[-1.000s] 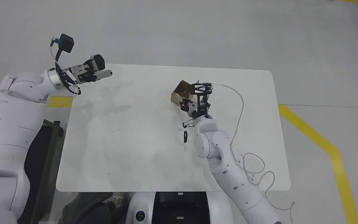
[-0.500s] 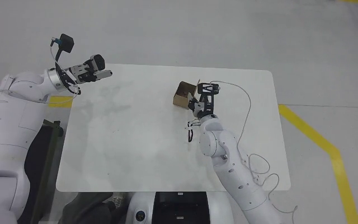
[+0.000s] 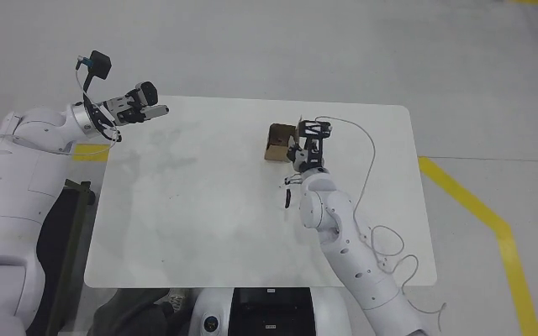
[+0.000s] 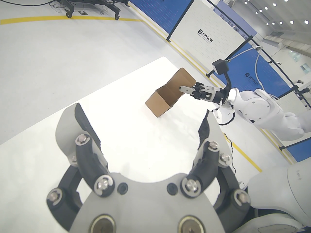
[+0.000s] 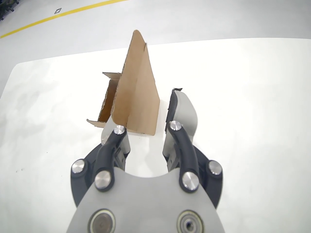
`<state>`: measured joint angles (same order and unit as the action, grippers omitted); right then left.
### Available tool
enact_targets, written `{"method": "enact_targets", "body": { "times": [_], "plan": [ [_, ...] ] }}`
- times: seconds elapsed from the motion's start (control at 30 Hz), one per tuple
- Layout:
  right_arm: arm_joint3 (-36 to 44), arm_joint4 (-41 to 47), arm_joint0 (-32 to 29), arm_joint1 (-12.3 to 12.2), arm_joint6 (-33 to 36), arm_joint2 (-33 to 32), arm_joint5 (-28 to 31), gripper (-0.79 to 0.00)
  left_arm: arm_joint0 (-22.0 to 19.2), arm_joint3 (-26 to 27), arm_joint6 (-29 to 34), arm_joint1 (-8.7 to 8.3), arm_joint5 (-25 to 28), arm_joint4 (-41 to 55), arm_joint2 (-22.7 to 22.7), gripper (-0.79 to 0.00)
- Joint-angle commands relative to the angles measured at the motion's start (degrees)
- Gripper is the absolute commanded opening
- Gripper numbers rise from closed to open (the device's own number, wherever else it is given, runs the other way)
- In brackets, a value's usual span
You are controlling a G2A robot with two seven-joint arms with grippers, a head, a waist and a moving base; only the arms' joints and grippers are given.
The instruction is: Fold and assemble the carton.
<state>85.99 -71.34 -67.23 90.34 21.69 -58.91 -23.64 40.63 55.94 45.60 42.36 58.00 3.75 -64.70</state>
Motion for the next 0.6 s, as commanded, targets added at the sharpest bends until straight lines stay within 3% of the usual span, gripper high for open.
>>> {"method": "enact_targets", "body": {
  "times": [0.0, 0.33, 0.47, 0.57],
  "plan": [
    [-0.42, -0.37, 0.34, 0.09, -0.1, 0.1, -0.37, -0.496, 0.0, 0.0, 0.0, 0.0, 0.0, 0.0, 0.0, 0.0],
    [-1.96, -4.31, 1.44, 0.35, -0.97, 0.82, -0.29, -0.61, 0.0, 0.0, 0.0, 0.0, 0.0, 0.0, 0.0, 0.0],
    [-3.08, -3.03, 2.05, 0.55, -1.09, 0.37, 0.42, -0.588, 0.0, 0.0, 0.0, 0.0, 0.0, 0.0, 0.0, 0.0],
    [-3.75, -1.92, 2.21, 0.66, -1.48, 0.0, 1.34, -0.622, 0.0, 0.0, 0.0, 0.0, 0.0, 0.0, 0.0, 0.0]
  ]
}}
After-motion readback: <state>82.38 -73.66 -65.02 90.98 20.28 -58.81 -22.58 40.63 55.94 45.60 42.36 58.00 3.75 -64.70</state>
